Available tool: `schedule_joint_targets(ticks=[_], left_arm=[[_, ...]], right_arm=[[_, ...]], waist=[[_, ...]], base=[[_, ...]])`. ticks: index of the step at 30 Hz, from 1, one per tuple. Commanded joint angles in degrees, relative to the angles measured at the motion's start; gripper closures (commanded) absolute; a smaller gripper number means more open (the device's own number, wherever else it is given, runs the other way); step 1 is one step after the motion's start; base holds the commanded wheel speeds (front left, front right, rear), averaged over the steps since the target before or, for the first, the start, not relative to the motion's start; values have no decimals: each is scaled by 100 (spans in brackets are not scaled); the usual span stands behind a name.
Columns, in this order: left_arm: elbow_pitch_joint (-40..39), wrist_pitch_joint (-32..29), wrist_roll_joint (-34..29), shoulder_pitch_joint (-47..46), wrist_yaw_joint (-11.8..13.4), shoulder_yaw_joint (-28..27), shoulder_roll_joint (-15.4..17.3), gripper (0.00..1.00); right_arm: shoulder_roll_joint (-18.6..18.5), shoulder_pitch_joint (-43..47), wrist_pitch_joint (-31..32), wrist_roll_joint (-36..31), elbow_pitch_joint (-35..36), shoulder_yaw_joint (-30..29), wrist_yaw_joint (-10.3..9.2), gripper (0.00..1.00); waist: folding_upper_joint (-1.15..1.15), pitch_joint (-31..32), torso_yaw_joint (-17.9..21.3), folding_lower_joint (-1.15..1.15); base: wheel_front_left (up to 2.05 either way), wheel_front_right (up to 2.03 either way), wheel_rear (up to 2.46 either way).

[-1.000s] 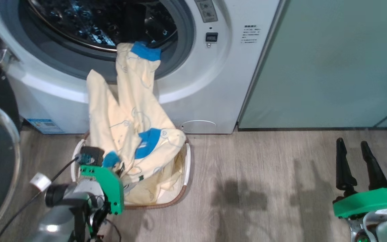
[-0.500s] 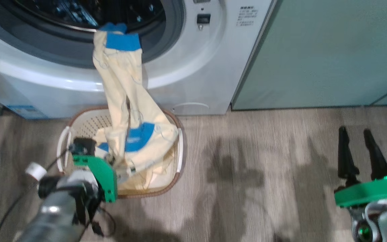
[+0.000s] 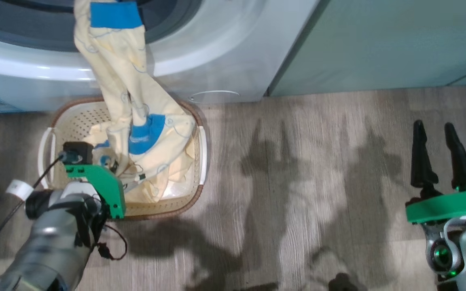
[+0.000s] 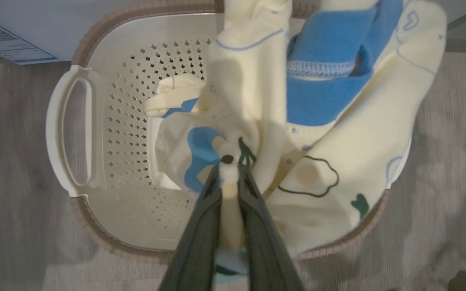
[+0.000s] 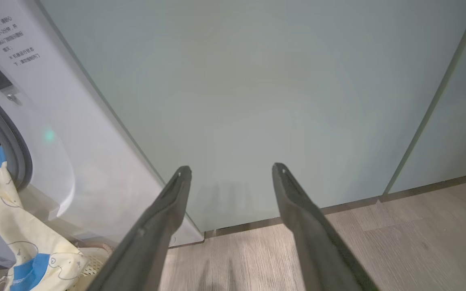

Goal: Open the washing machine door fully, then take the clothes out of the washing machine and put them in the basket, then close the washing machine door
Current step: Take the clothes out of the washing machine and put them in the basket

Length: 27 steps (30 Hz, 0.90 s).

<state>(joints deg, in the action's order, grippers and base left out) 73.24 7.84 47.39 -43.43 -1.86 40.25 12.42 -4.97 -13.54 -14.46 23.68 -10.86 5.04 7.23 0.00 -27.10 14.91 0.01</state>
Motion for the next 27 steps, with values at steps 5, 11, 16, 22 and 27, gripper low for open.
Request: schedule_joint_targets(ticks=[5,11,16,22,27], left_arm=[[31,161,85,-181,11,-196,268,22],[50,425,153,-144,36,-266,250,0],[53,603,170,-135,-7,-315,249,0],[-74,709,169,-39,-79,-453,261,0],[-682,714,4,203,15,-802,405,0]], right_arm=[[-4,-126,-54,-31,194,65,25,0],[24,-77,-54,-53,158,30,25,0],[39,-36,-54,-55,123,42,25,0],[43,59,-54,-47,58,79,25,0],[31,180,-54,-38,27,91,25,0]], waist=[[0,-76,72,-1],[0,63,37,-1],[0,245,-18,-1],[0,548,-88,-1],[0,765,-132,-1]], base=[[0,0,0],[0,0,0],[0,0,0],[0,0,0],[0,0,0]])
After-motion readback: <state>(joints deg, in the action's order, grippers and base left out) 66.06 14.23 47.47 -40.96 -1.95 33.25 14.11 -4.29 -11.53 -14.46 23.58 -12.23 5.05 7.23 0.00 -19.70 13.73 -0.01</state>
